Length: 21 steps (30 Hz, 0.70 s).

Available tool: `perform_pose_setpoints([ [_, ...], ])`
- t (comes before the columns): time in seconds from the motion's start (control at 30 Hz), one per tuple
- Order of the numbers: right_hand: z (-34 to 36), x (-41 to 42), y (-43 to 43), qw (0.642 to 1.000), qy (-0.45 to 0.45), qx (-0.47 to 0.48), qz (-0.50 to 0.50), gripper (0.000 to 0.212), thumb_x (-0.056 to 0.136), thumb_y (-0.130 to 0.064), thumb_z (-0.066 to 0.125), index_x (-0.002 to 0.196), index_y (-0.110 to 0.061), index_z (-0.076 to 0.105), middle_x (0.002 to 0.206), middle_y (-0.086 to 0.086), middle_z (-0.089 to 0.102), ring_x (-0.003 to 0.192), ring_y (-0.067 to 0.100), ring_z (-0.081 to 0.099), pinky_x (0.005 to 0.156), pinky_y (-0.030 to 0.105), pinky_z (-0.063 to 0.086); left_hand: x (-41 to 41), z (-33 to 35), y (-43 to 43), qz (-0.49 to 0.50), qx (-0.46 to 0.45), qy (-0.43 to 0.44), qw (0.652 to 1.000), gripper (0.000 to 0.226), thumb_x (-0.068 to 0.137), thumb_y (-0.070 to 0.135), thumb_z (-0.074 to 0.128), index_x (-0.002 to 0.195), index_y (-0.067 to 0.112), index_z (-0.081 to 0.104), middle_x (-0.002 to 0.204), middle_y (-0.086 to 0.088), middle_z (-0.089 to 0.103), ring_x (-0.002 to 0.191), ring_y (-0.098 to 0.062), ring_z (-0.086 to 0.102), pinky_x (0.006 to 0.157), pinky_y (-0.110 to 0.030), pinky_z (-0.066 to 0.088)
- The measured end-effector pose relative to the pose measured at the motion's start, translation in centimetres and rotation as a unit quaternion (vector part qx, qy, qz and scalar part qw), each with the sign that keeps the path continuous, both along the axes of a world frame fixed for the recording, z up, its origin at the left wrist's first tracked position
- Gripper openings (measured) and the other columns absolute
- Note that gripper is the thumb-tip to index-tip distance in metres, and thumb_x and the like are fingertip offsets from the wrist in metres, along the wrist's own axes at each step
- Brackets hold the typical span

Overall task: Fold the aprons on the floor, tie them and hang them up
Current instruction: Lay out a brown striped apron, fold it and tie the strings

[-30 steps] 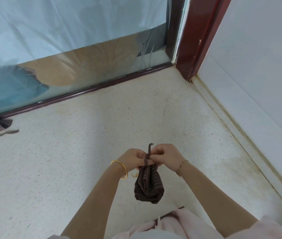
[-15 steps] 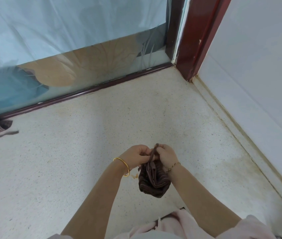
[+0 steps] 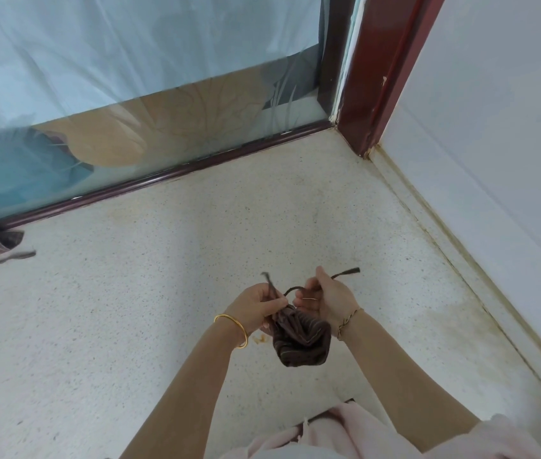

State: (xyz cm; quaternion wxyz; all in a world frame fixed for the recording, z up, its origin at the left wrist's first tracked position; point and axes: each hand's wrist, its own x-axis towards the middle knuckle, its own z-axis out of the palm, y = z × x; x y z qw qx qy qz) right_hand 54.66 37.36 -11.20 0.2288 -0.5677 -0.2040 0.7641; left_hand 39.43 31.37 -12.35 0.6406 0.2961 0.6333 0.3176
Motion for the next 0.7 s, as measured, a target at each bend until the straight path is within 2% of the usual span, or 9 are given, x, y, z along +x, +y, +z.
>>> perform_pose_setpoints([
  [0.13, 0.4, -0.1, -0.6, 0.994, 0.0, 0.091, 0.054, 0.048, 0.099, -0.036, 0.041, 0.062, -0.008, 0.051, 0.063, 0.012, 0.065, 0.058, 0.021, 0.065, 0.057, 0.026, 0.053, 0.1, 0.2, 0.3, 0.026, -0.016, 0.03, 0.999, 0.012, 0.09, 0.008, 0.06, 0.078, 0.003, 0.06, 0.057, -0.006, 0.057, 0.051, -0.016, 0.049, 0.056, -0.03, 0.043],
  [0.23, 0.8, 0.0, -0.8, 0.975, -0.024, 0.183, 0.122, 0.052, 0.099, -0.036, 0.041, 0.056, -0.009, 0.05, 0.06, 0.008, 0.062, 0.062, 0.019, 0.064, 0.069, 0.028, 0.055, 0.1, 0.5, 0.0, 0.087, -0.04, -0.054, 0.994, 0.018, 0.093, 0.002, 0.053, 0.076, 0.002, 0.058, 0.062, -0.009, 0.061, 0.05, -0.015, 0.05, 0.049, -0.024, 0.044],
  [0.33, 0.8, 0.1, -0.8, 0.932, -0.097, 0.289, 0.194, 0.058, 0.099, -0.036, 0.04, 0.047, -0.012, 0.048, 0.057, 0.005, 0.055, 0.065, 0.012, 0.062, 0.074, 0.024, 0.051, 0.1, 0.7, 0.0, 0.144, -0.067, -0.13, 0.979, 0.014, 0.092, 0.0, 0.053, 0.079, 0.0, 0.057, 0.07, -0.013, 0.065, 0.051, -0.013, 0.053, 0.044, -0.02, 0.044],
  [0.43, 0.7, 0.0, -1.1, 0.888, -0.12, 0.364, 0.254, 0.06, 0.098, -0.036, 0.042, 0.04, -0.022, 0.041, 0.051, -0.004, 0.047, 0.055, 0.009, 0.049, 0.07, 0.023, 0.044, 0.4, 1.0, 0.4, 0.144, -0.074, -0.107, 0.981, 0.015, 0.089, -0.003, 0.057, 0.075, 0.001, 0.054, 0.066, -0.014, 0.064, 0.051, -0.014, 0.049, 0.044, -0.02, 0.042],
  [0.53, 0.4, 0.0, -1.2, 0.875, -0.116, 0.381, 0.275, 0.06, 0.098, -0.036, 0.043, 0.039, -0.024, 0.038, 0.048, -0.004, 0.044, 0.054, 0.014, 0.045, 0.069, 0.031, 0.044, 0.6, 1.1, 0.8, 0.148, -0.079, -0.074, 0.983, 0.02, 0.086, -0.006, 0.059, 0.072, 0.005, 0.049, 0.055, -0.007, 0.06, 0.049, -0.013, 0.048, 0.043, -0.019, 0.041],
  [0.63, 0.3, 0.0, -1.2, 0.878, -0.092, 0.362, 0.3, 0.062, 0.098, -0.037, 0.042, 0.037, -0.024, 0.039, 0.046, -0.001, 0.044, 0.054, 0.018, 0.046, 0.072, 0.035, 0.047, 0.6, 0.8, 1.0, 0.161, -0.085, -0.049, 0.982, 0.022, 0.082, -0.006, 0.061, 0.074, 0.008, 0.046, 0.063, -0.008, 0.054, 0.05, -0.012, 0.047, 0.045, -0.02, 0.04],
  [0.7, 0.5, 0.1, -1.1, 0.888, -0.07, 0.343, 0.297, 0.061, 0.099, -0.036, 0.042, 0.04, -0.022, 0.045, 0.045, -0.001, 0.047, 0.053, 0.018, 0.051, 0.076, 0.034, 0.048, 0.7, 0.5, 1.0, 0.161, -0.08, -0.023, 0.983, 0.024, 0.078, -0.006, 0.061, 0.073, 0.01, 0.045, 0.062, -0.007, 0.051, 0.05, -0.013, 0.044, 0.047, -0.022, 0.038],
])
